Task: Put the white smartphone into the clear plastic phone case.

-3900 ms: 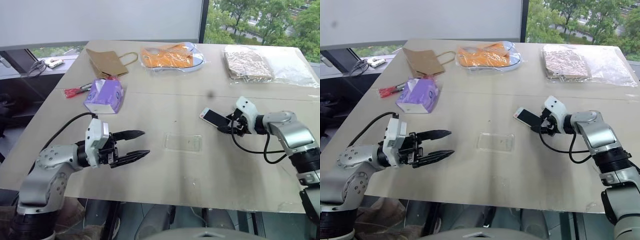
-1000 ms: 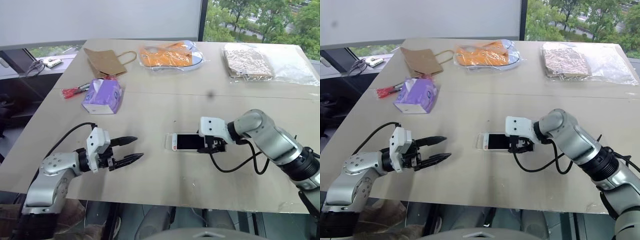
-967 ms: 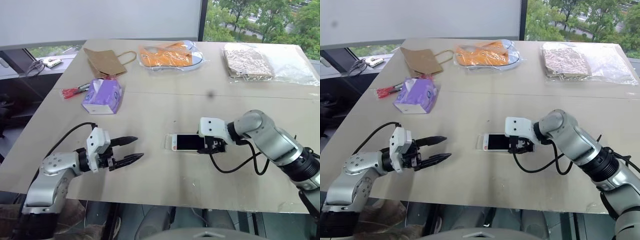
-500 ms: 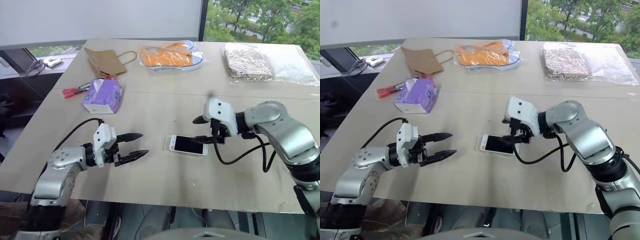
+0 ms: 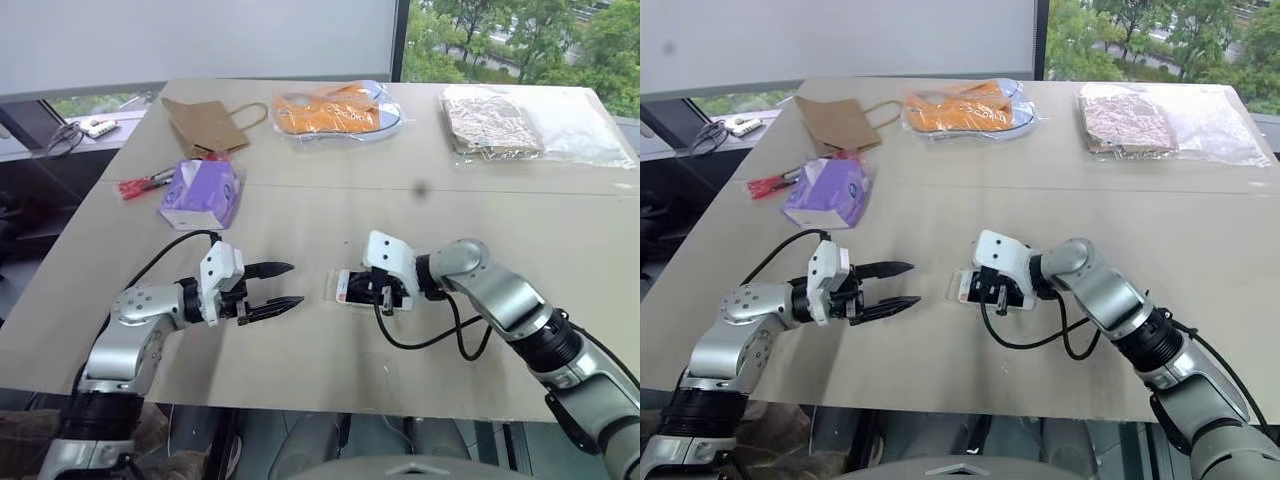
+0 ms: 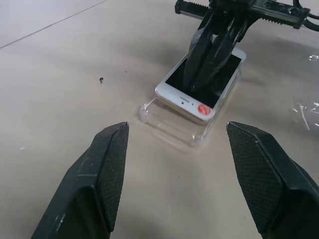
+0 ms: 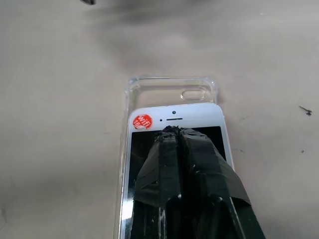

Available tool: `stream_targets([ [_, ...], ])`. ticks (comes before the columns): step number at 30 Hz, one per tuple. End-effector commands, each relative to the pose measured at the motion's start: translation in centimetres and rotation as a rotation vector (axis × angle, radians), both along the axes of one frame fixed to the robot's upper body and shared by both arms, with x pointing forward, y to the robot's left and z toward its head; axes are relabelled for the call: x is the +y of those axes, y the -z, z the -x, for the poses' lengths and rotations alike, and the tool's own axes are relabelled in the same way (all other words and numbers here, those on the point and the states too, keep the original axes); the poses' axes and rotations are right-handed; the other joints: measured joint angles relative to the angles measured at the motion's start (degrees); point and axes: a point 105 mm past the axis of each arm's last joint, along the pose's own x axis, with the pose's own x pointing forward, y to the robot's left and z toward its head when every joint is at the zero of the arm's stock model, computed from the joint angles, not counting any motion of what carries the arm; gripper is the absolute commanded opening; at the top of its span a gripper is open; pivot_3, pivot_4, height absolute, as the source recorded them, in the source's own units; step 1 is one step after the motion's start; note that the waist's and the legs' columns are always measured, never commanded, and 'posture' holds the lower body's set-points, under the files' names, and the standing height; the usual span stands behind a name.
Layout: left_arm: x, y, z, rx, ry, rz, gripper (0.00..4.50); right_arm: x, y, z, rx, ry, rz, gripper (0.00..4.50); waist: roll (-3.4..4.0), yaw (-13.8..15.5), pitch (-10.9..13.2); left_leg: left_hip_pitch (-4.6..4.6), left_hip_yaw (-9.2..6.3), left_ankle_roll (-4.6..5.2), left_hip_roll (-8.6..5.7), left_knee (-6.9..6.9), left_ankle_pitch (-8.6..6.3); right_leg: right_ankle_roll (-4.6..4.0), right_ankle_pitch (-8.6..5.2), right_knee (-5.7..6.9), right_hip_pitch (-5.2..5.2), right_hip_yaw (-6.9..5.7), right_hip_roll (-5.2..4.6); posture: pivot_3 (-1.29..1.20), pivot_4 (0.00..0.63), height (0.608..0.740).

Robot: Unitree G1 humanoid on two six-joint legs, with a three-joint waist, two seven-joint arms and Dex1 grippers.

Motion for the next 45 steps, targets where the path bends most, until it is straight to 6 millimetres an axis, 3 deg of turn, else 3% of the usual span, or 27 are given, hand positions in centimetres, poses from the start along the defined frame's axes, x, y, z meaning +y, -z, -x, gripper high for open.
stream_targets([
  [1,0.0,-0.6,0.0,-0.026,0.005,-0.003,3.21,-1.0,2.9,0.8,0.086,-0.008,0.114,0.03,0.01,-0.09,-0.02,0.02,0.00,0.00,0.00,0.00,0.00,0.00,0.00,0.02,0.00,0.01,0.00,0.00,0.150,0.740],
  [6,0.0,-0.6,0.1,-0.023,0.003,-0.002,3.21,-1.3,5.2,2.2,0.193,-0.015,0.154,0.03,0.01,0.00,-0.12,0.16,0.00,0.00,0.00,0.00,0.00,0.00,0.00,0.01,0.14,0.01,0.00,0.00,0.150,0.740],
  [15,-0.2,-0.7,0.2,-0.021,0.001,-0.001,3.21,-2.6,8.7,0.2,0.337,0.236,0.097,0.03,0.09,0.03,-0.84,0.96,0.07,0.00,0.04,-0.25,-0.01,-0.01,0.00,0.06,0.73,0.15,0.07,0.00,0.150,0.740],
  [18,-0.2,-0.7,0.3,-0.020,-0.001,0.000,3.21,-3.1,8.9,-0.1,0.348,0.277,0.076,0.03,0.40,0.29,-1.39,1.08,0.06,0.04,0.05,-0.32,-0.03,-0.05,0.03,0.06,0.80,0.16,0.09,0.00,0.150,0.740],
  [23,0.1,-0.7,0.5,-0.016,-0.012,0.001,3.21,-0.8,2.4,0.2,0.278,0.193,-0.168,0.03,0.48,1.54,-1.48,0.99,0.00,0.05,0.03,-0.31,-0.04,-0.05,0.03,0.03,0.77,0.12,0.10,0.00,0.150,0.740],
  [28,-0.1,-0.6,0.3,-0.023,-0.020,-0.004,3.21,-0.9,-1.6,-0.8,0.125,0.222,-0.239,0.03,0.49,1.38,-1.24,0.67,0.03,-0.02,0.02,-0.32,0.00,-0.06,0.03,-0.01,0.45,0.14,0.07,0.00,0.150,0.740],
  [35,-0.8,1.0,-1.3,-0.009,-0.085,-0.104,3.21,-5.5,-5.7,0.7,-0.077,0.303,-0.153,0.03,0.48,1.46,-1.06,0.04,-0.03,-0.03,0.00,-0.20,0.01,-0.05,0.03,-0.11,0.00,0.03,0.02,0.00,0.150,0.740],
  [41,-1.0,1.8,-3.1,-0.040,-0.109,-0.185,3.21,-11.1,-4.5,2.7,-0.157,0.409,0.165,0.03,0.28,1.60,-0.91,-0.02,-0.03,-0.01,0.00,-0.19,0.00,-0.05,0.03,-0.17,-0.02,-0.04,-0.04,0.00,0.150,0.740],
  [45,-1.3,2.9,-3.6,-0.058,-0.085,-0.253,3.21,-11.7,-3.2,3.9,-0.109,0.427,0.190,0.03,0.09,1.13,-0.78,-0.03,0.09,-0.01,0.05,-0.19,0.00,-0.05,0.03,-0.15,-0.01,0.04,-0.17,0.00,0.150,0.740],
])
